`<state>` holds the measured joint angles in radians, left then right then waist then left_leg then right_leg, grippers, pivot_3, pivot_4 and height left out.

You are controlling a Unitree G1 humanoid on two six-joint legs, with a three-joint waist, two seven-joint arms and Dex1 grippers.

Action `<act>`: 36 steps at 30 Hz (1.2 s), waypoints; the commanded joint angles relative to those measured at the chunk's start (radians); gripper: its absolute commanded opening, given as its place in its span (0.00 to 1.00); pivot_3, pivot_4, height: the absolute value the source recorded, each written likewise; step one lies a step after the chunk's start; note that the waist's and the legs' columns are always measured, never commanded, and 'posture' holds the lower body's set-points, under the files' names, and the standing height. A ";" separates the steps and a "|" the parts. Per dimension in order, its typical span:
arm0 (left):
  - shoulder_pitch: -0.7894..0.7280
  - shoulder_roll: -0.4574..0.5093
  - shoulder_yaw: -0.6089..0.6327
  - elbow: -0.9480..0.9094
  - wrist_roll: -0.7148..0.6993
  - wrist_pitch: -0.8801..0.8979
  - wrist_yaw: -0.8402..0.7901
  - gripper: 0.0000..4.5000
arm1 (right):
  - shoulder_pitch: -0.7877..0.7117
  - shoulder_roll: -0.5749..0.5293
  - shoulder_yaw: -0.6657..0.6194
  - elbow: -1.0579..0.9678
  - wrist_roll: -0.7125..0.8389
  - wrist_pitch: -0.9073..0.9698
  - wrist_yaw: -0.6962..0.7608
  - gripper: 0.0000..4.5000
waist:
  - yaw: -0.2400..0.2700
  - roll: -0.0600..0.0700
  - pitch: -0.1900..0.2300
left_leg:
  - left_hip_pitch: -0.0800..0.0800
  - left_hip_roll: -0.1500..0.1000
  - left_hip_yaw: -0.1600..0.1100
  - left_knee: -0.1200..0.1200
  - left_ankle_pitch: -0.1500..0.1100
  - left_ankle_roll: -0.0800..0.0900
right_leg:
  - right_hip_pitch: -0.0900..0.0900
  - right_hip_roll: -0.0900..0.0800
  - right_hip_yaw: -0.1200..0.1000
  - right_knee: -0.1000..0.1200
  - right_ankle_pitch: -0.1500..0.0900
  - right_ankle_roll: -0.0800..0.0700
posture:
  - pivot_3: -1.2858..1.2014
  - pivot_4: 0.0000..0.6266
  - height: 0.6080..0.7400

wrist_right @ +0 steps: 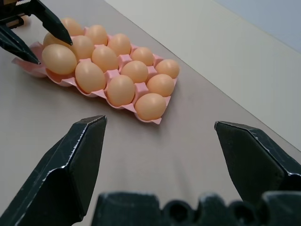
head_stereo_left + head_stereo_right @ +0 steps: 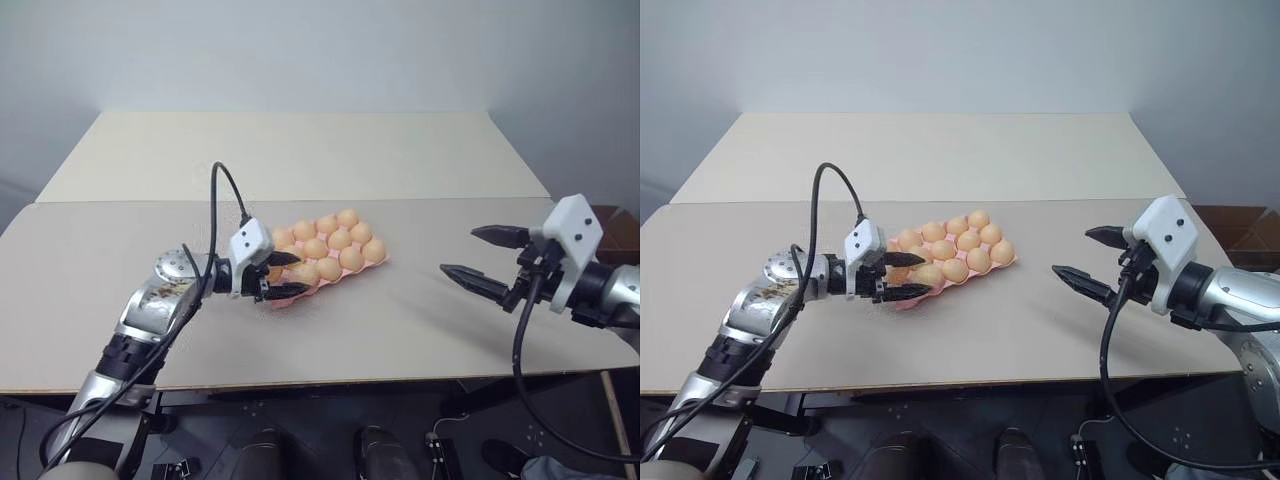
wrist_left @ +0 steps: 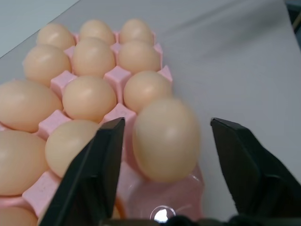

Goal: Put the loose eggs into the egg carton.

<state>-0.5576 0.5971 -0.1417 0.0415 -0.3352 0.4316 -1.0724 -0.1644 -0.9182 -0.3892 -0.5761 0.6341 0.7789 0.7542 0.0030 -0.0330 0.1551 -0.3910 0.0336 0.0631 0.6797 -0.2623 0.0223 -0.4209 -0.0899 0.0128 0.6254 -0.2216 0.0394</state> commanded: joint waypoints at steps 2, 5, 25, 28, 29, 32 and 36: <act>-0.012 0.055 0.102 -0.079 -0.068 0.038 -0.013 0.98 | -0.005 -0.014 -0.041 -0.020 0.024 0.006 -0.009 0.96 | -0.001 0.000 0.000 | 0.000 0.000 0.000 0.000 0.000 0.000 | 0.000 0.000 0.000 0.000 0.000 0.000 | 0.52 0.24 1.00; 0.022 0.131 0.207 -0.117 -0.132 0.068 -0.041 0.98 | -0.017 -0.018 -0.029 -0.008 0.023 -0.005 -0.002 0.96 | -0.006 0.000 0.000 | 0.001 0.001 0.000 0.000 0.000 0.000 | 0.000 0.000 0.000 0.001 0.000 0.000 | 0.52 0.24 1.00; 0.814 0.302 0.893 -0.300 -0.248 -0.035 -0.186 0.98 | -0.119 0.001 0.122 0.140 -0.030 -0.112 0.096 0.96 | 0.007 0.000 0.000 | 0.002 0.002 0.003 -0.001 -0.001 0.000 | 0.000 -0.002 -0.001 -0.001 -0.003 -0.005 | 0.52 0.24 1.00; 0.777 0.302 0.868 -0.301 -0.267 -0.024 -0.157 0.98 | -0.127 -0.002 0.127 0.148 -0.031 -0.117 0.099 0.96 | 0.010 0.000 0.000 | 0.003 0.003 0.003 0.000 0.000 0.000 | 0.000 -0.001 -0.002 0.001 -0.005 -0.010 | 0.52 0.24 1.00; 0.758 0.306 0.855 -0.293 -0.266 -0.024 -0.146 0.98 | -0.129 -0.004 0.126 0.149 -0.030 -0.118 0.100 0.96 | 0.009 0.000 0.000 | 0.003 0.003 0.003 0.000 0.000 0.000 | 0.000 -0.001 -0.002 0.001 -0.005 -0.010 | 0.52 0.24 1.00; 0.684 0.312 0.797 -0.267 -0.235 -0.009 -0.071 0.98 | -0.128 -0.007 0.119 0.144 -0.026 -0.113 0.099 0.96 | 0.007 0.000 0.000 | 0.002 0.003 0.003 -0.001 0.000 0.000 | -0.001 -0.001 -0.001 0.001 -0.002 -0.005 | 0.52 0.24 1.00; 0.522 0.309 0.631 -0.164 -0.115 -0.020 0.064 0.98 | -0.128 -0.008 0.120 0.135 -0.026 -0.106 0.091 0.96 | 0.008 0.000 0.000 | 0.002 0.002 0.003 -0.001 0.000 0.000 | 0.000 -0.001 -0.001 0.001 -0.001 -0.003 | 0.52 0.24 1.00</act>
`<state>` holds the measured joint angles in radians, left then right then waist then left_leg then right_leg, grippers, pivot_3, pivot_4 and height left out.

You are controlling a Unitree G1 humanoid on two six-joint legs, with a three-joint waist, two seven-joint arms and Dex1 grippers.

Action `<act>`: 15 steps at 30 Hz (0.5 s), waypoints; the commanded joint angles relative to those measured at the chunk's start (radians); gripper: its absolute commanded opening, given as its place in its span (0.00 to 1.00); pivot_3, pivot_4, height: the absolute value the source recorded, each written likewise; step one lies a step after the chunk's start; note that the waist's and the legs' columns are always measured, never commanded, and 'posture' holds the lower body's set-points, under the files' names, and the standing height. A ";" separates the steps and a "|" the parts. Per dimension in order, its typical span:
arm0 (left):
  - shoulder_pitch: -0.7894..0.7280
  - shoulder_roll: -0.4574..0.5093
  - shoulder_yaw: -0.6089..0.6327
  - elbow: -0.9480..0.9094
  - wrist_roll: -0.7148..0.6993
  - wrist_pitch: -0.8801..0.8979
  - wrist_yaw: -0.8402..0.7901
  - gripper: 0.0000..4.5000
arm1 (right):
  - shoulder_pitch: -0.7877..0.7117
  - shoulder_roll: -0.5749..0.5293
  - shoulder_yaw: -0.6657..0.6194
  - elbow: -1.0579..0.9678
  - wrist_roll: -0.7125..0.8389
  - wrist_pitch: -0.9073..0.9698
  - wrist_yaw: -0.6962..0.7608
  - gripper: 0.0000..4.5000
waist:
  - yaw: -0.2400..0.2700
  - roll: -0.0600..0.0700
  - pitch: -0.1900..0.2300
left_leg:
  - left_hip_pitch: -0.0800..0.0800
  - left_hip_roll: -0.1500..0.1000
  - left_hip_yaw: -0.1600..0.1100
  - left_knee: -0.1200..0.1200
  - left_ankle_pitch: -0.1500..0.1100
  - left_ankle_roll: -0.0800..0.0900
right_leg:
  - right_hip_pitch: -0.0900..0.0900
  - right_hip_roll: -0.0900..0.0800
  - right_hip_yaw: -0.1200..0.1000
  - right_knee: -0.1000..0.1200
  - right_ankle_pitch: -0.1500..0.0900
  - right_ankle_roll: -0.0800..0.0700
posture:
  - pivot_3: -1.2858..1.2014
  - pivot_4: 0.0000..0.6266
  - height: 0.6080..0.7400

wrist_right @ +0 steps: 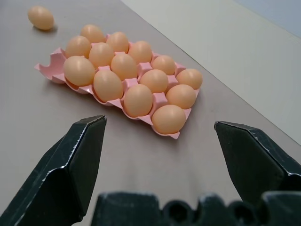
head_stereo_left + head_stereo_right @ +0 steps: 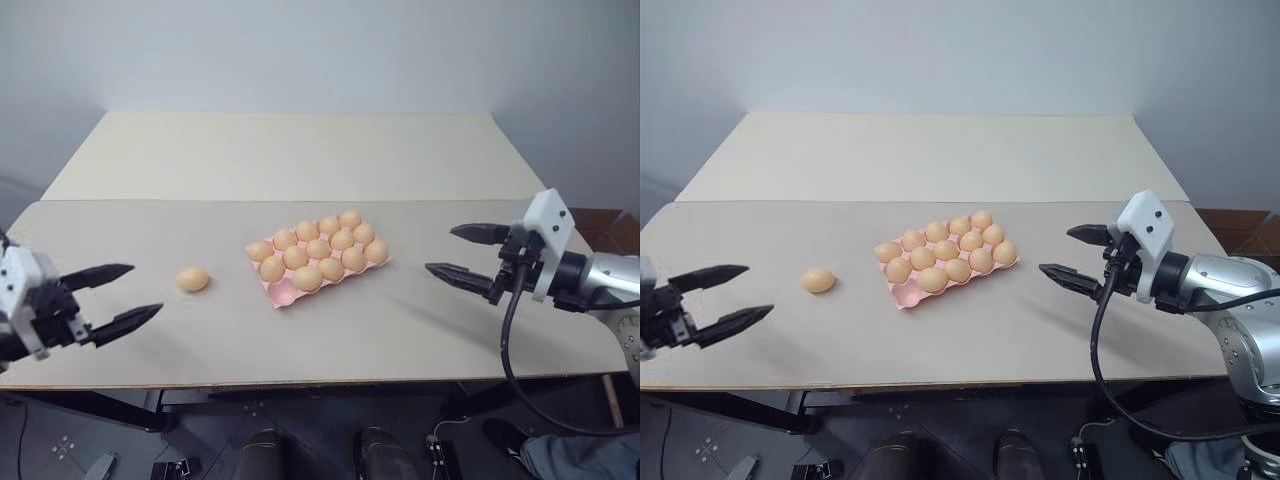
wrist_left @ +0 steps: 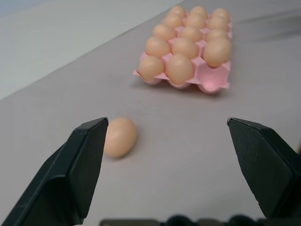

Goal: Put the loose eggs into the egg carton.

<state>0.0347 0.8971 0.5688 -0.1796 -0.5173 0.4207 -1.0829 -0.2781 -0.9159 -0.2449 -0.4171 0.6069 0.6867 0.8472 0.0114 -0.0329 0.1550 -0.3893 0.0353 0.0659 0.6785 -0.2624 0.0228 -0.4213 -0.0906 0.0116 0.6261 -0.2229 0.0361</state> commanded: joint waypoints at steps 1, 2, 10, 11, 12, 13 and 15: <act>-0.122 0.001 -0.126 0.109 0.098 -0.020 0.097 0.98 | -0.016 -0.012 -0.025 -0.028 0.004 -0.010 -0.004 0.96 | -0.001 0.000 0.000 | 0.000 0.000 0.000 0.000 0.000 0.000 | 0.000 0.000 0.000 0.000 0.000 0.000 | 0.52 0.24 1.00; -0.168 0.001 -0.177 0.162 0.136 -0.036 0.108 0.98 | -0.018 -0.013 -0.025 -0.031 0.006 -0.007 -0.006 0.96 | -0.001 0.000 0.000 | 0.000 0.000 0.001 0.000 0.000 0.000 | 0.000 0.000 0.000 0.000 0.000 0.000 | 0.52 0.24 1.00; -0.442 -0.065 -0.428 0.575 0.275 -0.170 0.052 0.94 | -0.017 -0.018 -0.056 -0.067 0.027 0.028 -0.040 0.96 | -0.008 0.000 0.000 | -0.001 -0.001 0.005 0.000 0.000 0.000 | 0.000 0.000 0.000 0.000 0.001 0.001 | 0.52 0.24 1.00; -0.462 -0.079 -0.444 0.611 0.287 -0.189 0.052 0.89 | -0.014 -0.018 -0.065 -0.076 0.035 0.036 -0.047 0.96 | -0.007 0.000 0.000 | -0.001 -0.001 0.005 0.000 0.000 0.000 | 0.000 0.000 0.000 0.000 0.001 0.001 | 0.52 0.24 1.00; -0.475 -0.085 -0.457 0.638 0.295 -0.204 0.040 0.85 | -0.011 -0.018 -0.072 -0.084 0.039 0.043 -0.051 0.96 | -0.008 0.000 0.000 | -0.001 -0.001 0.005 0.000 0.000 0.000 | 0.000 0.000 0.000 0.000 0.001 0.001 | 0.52 0.24 1.00; -0.486 -0.091 -0.470 0.661 0.304 -0.204 0.034 0.78 | -0.009 -0.019 -0.081 -0.096 0.046 0.053 -0.059 0.96 | -0.008 -0.001 0.000 | -0.002 -0.001 0.005 0.000 0.000 0.000 | -0.001 0.000 0.000 0.000 0.001 0.001 | 0.52 0.24 1.00; -0.496 -0.094 -0.491 0.690 0.325 -0.226 0.028 0.64 | -0.008 -0.019 -0.094 -0.110 0.060 0.068 -0.071 0.96 | -0.010 -0.001 0.000 | -0.002 -0.001 0.005 0.000 0.000 0.000 | -0.001 0.000 0.000 0.000 0.001 0.002 | 0.52 0.24 1.00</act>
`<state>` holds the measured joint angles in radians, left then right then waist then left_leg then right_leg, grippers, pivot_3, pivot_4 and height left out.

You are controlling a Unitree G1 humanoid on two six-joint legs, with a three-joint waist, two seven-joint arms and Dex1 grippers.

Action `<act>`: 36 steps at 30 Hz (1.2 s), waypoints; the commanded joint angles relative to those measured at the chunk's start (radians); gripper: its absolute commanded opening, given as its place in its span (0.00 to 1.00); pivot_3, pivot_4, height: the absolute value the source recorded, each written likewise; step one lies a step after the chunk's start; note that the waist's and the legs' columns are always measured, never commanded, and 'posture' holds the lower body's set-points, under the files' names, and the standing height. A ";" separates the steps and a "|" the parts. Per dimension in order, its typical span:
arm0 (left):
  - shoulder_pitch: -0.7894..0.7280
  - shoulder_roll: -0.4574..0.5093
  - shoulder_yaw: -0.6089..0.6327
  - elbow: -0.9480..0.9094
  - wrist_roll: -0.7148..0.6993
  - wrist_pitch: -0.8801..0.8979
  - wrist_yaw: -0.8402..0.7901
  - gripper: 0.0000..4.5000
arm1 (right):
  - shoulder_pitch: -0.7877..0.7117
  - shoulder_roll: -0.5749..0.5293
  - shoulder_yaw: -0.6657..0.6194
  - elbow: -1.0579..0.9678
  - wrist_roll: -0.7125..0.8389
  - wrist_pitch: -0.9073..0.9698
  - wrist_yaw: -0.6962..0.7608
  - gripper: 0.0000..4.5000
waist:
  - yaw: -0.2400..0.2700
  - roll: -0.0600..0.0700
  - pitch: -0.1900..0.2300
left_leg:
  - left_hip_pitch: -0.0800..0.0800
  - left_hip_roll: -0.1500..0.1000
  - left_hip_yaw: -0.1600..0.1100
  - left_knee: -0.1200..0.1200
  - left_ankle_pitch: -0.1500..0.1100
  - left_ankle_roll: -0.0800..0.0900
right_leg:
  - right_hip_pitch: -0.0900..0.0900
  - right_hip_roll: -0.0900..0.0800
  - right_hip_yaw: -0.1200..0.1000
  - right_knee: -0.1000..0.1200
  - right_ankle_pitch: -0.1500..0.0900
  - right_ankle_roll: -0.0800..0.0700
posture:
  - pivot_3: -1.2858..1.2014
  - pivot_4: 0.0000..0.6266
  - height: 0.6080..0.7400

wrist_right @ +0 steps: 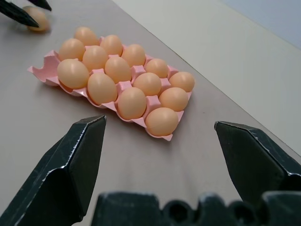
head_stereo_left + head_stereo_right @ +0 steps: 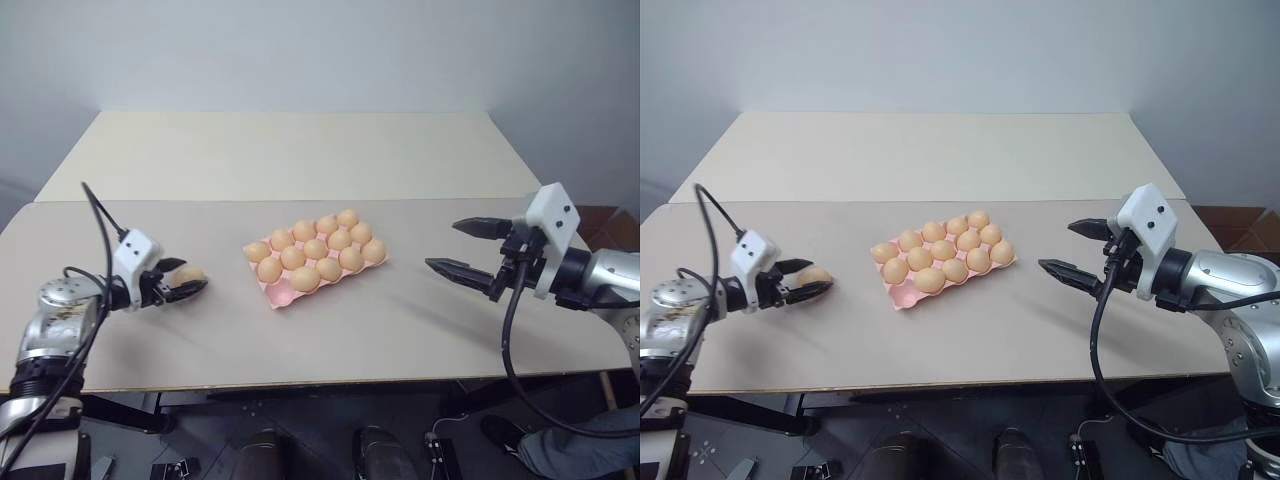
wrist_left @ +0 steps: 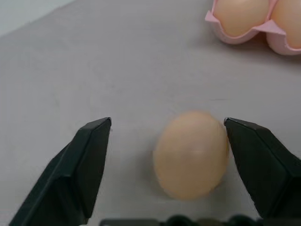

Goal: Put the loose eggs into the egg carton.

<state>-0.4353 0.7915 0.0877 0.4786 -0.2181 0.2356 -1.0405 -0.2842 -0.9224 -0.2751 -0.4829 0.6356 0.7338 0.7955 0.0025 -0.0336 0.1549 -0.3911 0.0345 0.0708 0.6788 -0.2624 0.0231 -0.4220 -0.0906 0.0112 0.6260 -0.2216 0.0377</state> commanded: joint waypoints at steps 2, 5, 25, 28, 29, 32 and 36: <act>-0.037 -0.001 -0.010 0.047 0.031 -0.049 0.004 0.51 | 0.002 -0.016 -0.082 -0.056 0.037 0.032 -0.034 0.96 | 0.000 0.000 0.000 | 0.000 0.000 -0.001 0.000 0.000 0.000 | 0.001 0.000 0.000 0.000 0.000 0.000 | 0.52 0.24 1.00; -0.055 -0.007 0.001 0.039 0.021 -0.046 0.009 0.41 | -0.002 -0.014 -0.105 -0.063 0.054 0.055 -0.051 0.96 | 0.001 0.000 0.000 | 0.001 0.000 -0.001 0.000 0.000 0.000 | 0.001 0.000 0.000 0.001 0.000 0.000 | 0.52 0.24 1.00; -0.071 -0.198 -0.201 -0.499 -0.132 0.198 -0.070 0.41 | 0.038 0.000 -0.091 -0.100 0.048 0.050 -0.085 0.96 | 0.001 0.000 0.000 | 0.000 -0.001 -0.005 0.002 0.000 0.000 | 0.001 0.001 0.002 0.000 0.001 0.002 | 0.52 0.24 1.00; -0.077 -0.183 -0.222 -0.476 -0.102 0.184 -0.078 0.60 | 0.043 -0.001 -0.107 -0.113 0.059 0.059 -0.099 0.96 | -0.001 0.000 0.000 | 0.000 -0.001 -0.007 0.002 0.000 0.000 | 0.001 0.001 0.002 0.000 0.001 0.002 | 0.52 0.24 1.00; -0.080 -0.179 -0.218 -0.470 -0.103 0.184 -0.079 0.68 | 0.044 -0.001 -0.109 -0.116 0.060 0.060 -0.102 0.96 | -0.001 0.000 0.000 | 0.000 -0.001 -0.007 0.002 0.000 0.000 | 0.001 0.001 0.002 0.000 0.001 0.002 | 0.52 0.24 1.00; -0.084 -0.160 -0.194 -0.456 -0.108 0.187 -0.083 0.89 | 0.047 0.001 -0.114 -0.125 0.067 0.061 -0.111 0.96 | -0.002 0.000 0.000 | 0.001 -0.001 -0.007 0.002 0.000 0.000 | 0.001 0.001 0.002 0.000 0.001 0.002 | 0.52 0.24 1.00; -0.088 -0.148 -0.173 -0.438 -0.108 0.177 -0.070 0.99 | 0.049 0.005 -0.112 -0.123 0.074 0.055 -0.117 0.96 | -0.001 0.000 0.000 | 0.000 -0.001 -0.007 0.002 0.000 0.000 | 0.001 0.000 0.002 0.000 0.001 0.002 | 0.52 0.24 1.00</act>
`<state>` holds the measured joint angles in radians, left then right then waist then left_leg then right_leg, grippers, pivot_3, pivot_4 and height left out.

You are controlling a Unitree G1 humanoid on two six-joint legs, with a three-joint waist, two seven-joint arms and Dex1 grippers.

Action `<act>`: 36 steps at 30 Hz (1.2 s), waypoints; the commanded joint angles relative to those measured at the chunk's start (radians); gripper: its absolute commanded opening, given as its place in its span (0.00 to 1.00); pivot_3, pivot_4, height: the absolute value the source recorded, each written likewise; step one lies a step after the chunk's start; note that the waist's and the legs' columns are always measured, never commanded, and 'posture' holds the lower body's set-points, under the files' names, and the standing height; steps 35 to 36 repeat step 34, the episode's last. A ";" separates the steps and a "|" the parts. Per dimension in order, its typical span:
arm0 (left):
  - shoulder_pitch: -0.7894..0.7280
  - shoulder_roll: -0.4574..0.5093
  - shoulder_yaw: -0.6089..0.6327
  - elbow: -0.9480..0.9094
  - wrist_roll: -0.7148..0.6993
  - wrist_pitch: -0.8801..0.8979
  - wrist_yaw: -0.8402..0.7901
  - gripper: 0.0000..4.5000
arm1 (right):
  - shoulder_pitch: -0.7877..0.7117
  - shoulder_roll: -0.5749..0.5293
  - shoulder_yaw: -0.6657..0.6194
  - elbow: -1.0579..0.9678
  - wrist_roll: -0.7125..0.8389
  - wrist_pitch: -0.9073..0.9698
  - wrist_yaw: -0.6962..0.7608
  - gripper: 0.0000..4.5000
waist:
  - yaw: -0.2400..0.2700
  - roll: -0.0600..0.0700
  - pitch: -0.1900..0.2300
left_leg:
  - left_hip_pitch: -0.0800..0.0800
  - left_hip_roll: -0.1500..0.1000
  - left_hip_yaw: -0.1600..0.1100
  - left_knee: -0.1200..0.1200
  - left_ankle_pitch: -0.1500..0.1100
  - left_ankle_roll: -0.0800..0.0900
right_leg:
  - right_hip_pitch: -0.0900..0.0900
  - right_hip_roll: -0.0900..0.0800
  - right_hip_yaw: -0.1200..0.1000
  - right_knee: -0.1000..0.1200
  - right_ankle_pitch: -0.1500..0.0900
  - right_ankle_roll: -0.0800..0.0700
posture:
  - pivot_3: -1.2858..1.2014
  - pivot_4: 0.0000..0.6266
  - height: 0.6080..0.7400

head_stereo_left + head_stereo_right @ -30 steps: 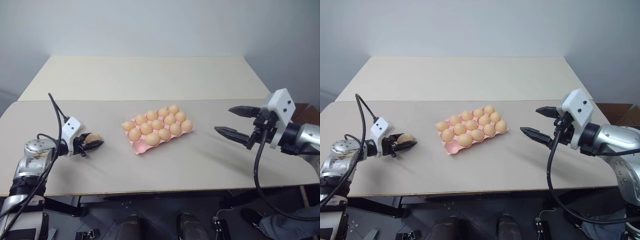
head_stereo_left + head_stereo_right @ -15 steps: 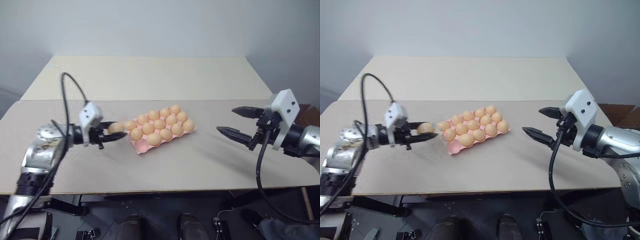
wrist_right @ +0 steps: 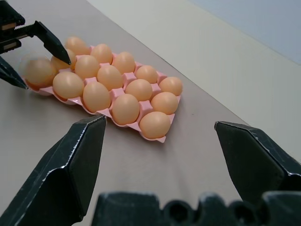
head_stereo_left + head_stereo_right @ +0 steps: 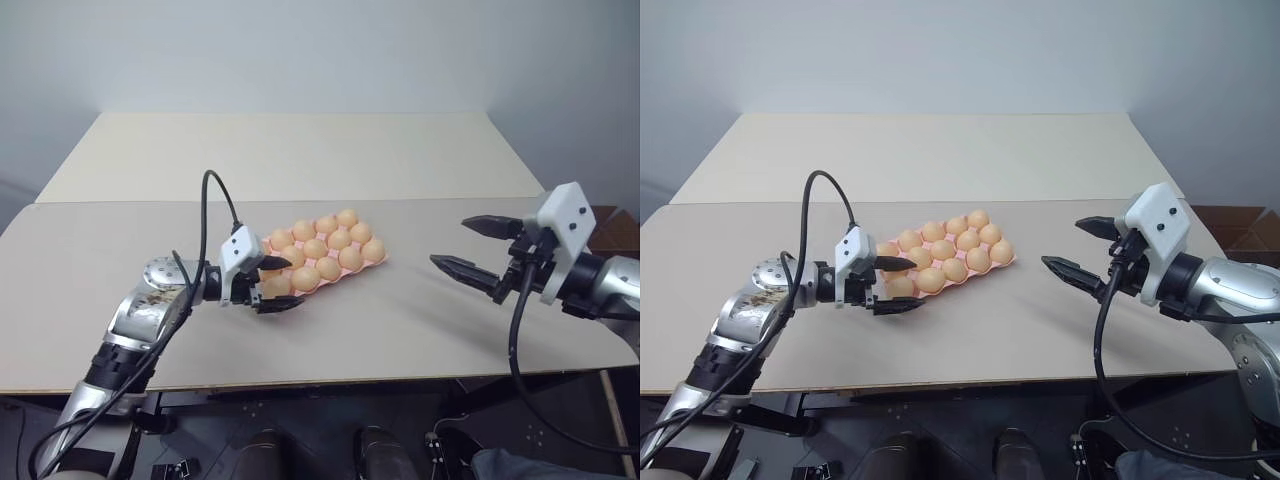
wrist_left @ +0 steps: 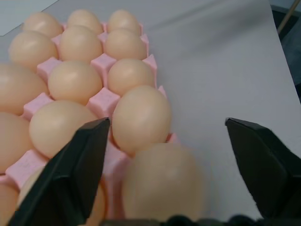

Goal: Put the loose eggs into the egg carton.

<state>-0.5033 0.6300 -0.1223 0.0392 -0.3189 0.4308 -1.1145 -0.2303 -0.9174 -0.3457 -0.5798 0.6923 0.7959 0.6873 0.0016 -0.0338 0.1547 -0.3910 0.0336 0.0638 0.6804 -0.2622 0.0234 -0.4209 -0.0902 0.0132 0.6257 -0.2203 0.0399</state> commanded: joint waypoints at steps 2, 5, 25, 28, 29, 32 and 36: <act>-0.023 0.017 0.047 0.001 -0.005 -0.020 0.011 0.99 | -0.006 0.000 -0.037 -0.025 0.013 -0.013 -0.009 0.96 | 0.001 0.000 0.000 | 0.000 0.000 0.000 0.000 0.000 0.000 | 0.000 0.000 0.000 0.000 0.000 0.000 | 0.52 0.24 1.00; -0.033 0.036 0.109 -0.040 -0.065 0.012 0.000 0.99 | -0.014 0.001 -0.038 -0.028 0.024 -0.013 -0.006 0.96 | 0.001 0.000 0.000 | 0.000 0.000 0.000 0.000 0.000 0.000 | 0.000 0.000 0.000 0.000 0.000 0.000 | 0.52 0.24 1.00; 0.514 0.327 0.690 -0.128 -0.250 -0.091 -0.201 0.99 | 0.046 0.005 0.086 0.175 -0.134 -0.248 0.206 0.96 | 0.010 0.000 0.000 | 0.002 0.002 0.003 0.000 0.000 0.000 | 0.000 -0.001 -0.001 -0.001 -0.001 -0.001 | 0.52 0.24 1.00; 0.512 0.323 0.696 -0.141 -0.267 -0.071 -0.180 0.99 | 0.034 0.002 0.081 0.149 -0.115 -0.218 0.196 0.96 | 0.008 0.000 0.000 | 0.002 0.002 0.003 -0.001 0.000 0.000 | 0.000 -0.001 -0.001 0.000 -0.001 -0.002 | 0.52 0.24 1.00; 0.517 0.316 0.697 -0.151 -0.272 -0.067 -0.170 0.99 | 0.037 0.003 0.078 0.142 -0.108 -0.212 0.193 0.96 | 0.008 0.000 0.000 | 0.002 0.002 0.003 -0.001 0.000 0.000 | -0.001 -0.001 -0.001 0.000 -0.001 -0.002 | 0.52 0.24 1.00; 0.545 0.315 0.717 -0.195 -0.292 -0.039 -0.153 0.99 | 0.023 0.008 0.098 0.129 -0.105 -0.189 0.171 0.96 | 0.004 0.000 0.000 | 0.002 0.002 0.003 -0.002 0.000 0.000 | -0.001 -0.001 -0.001 0.000 -0.001 -0.002 | 0.52 0.24 1.00; 0.552 0.326 0.724 -0.211 -0.315 -0.010 -0.151 0.99 | 0.002 0.007 0.105 0.139 -0.102 -0.175 0.165 0.96 | 0.001 0.000 0.000 | 0.001 0.002 0.003 -0.002 0.000 0.000 | -0.001 -0.001 0.000 0.000 -0.001 -0.002 | 0.52 0.24 1.00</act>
